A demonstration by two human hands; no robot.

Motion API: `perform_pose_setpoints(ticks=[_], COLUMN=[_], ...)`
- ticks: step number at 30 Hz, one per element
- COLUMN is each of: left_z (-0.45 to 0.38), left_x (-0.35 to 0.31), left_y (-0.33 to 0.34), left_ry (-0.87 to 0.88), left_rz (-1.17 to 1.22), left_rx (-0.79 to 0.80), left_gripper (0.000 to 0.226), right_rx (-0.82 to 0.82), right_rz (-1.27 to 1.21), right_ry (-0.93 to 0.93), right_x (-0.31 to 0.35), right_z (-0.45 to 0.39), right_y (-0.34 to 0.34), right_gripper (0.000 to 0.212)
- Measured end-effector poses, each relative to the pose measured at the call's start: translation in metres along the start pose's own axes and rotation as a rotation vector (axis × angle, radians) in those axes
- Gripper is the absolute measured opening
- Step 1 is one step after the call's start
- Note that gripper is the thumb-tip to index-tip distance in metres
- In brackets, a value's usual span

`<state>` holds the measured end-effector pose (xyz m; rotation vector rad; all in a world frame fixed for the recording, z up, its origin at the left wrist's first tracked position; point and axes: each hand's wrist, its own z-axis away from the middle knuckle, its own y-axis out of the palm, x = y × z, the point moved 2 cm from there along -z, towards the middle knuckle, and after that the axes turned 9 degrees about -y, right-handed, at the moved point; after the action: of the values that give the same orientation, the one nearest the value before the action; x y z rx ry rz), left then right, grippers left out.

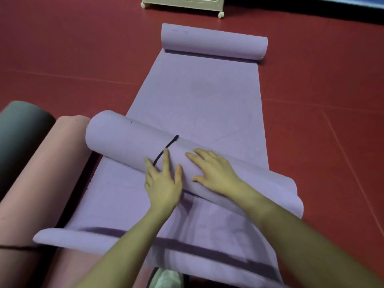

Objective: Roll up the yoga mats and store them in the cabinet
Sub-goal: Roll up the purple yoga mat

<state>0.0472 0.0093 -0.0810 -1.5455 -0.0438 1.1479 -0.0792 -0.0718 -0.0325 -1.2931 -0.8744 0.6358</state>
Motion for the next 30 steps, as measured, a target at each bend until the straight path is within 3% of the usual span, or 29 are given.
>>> perform_pose_setpoints(ticks=[3,6,9,13,15,17,23,30], left_z=[-0.009,-0.014,-0.027,-0.063,-0.071,-0.074,-0.085,-0.105], left_x=[0.018,0.019,0.020,0.017,0.007,-0.006,-0.019,-0.026], left_y=[0.003,0.001,-0.005,-0.014,-0.016,-0.015,0.001,0.006], left_ry=[0.134,0.169,0.428,0.762,0.791,0.790,0.729,0.970], left_rz=[-0.228,-0.268,-0.329,-0.615,-0.771,-0.919,-0.979,-0.781], left_rx=[-0.005,0.037,0.002,0.050,0.119,0.170,0.130,0.045], left_gripper=[0.068,0.070,0.077,0.117,0.138,0.150,0.152,0.123], right_rx=[-0.009,-0.071,-0.152,-0.117,-0.044,0.050,0.078,0.016], right_rz=[-0.011,0.090,0.232,0.266,0.254,0.291,0.286,0.252], right_ry=[-0.004,0.027,0.053,0.199,0.280,0.308,0.280,0.232], right_x=[-0.002,-0.007,-0.008,-0.003,0.000,-0.004,-0.023,-0.041], right_z=[0.004,0.015,0.024,0.030,0.025,0.021,0.013,0.007], right_y=[0.019,0.028,0.029,0.043,0.045,0.045,0.039,0.030], right_gripper=[0.067,0.061,0.062,0.109,0.130,0.137,0.122,0.109])
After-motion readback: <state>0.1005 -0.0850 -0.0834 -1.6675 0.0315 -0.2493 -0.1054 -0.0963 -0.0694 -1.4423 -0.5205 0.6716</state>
